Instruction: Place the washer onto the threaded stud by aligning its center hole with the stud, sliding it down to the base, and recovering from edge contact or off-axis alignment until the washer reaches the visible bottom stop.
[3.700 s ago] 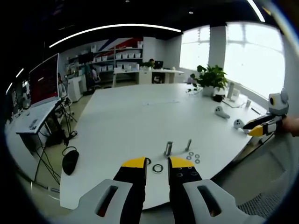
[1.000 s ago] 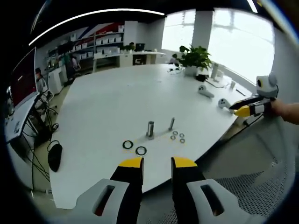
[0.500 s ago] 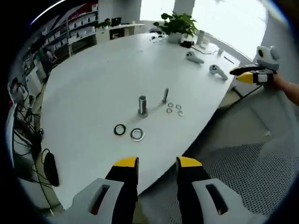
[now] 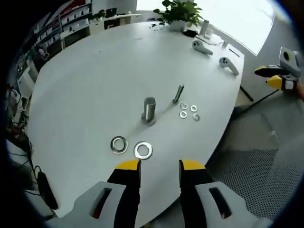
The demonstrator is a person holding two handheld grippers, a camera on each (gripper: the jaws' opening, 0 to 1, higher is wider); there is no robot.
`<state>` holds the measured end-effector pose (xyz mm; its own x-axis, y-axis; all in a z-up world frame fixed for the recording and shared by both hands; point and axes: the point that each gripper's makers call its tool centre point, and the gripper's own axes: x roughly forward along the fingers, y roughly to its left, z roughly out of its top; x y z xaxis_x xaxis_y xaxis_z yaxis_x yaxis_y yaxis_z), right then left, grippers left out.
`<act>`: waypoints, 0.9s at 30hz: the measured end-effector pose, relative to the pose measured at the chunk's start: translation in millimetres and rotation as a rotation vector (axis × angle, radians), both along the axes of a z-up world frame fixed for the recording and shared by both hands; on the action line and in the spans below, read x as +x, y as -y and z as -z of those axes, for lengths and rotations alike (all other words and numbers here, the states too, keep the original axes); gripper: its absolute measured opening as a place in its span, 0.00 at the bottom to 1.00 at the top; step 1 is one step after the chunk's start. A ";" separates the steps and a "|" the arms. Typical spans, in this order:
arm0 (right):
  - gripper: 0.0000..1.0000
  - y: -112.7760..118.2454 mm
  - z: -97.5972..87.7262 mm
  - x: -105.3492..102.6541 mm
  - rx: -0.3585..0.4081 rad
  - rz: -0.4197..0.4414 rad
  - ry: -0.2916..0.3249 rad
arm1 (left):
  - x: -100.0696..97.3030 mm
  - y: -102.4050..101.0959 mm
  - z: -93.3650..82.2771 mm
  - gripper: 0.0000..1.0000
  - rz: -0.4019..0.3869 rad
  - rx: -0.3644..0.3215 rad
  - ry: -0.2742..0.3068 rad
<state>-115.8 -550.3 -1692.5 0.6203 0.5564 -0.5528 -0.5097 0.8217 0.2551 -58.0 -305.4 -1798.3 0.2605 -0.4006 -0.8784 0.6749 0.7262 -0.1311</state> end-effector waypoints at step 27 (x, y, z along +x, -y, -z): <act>0.32 0.3 -2.1 0.1 0.009 0.003 0.008 | 26.4 2.9 49.9 0.32 0.106 0.191 -0.095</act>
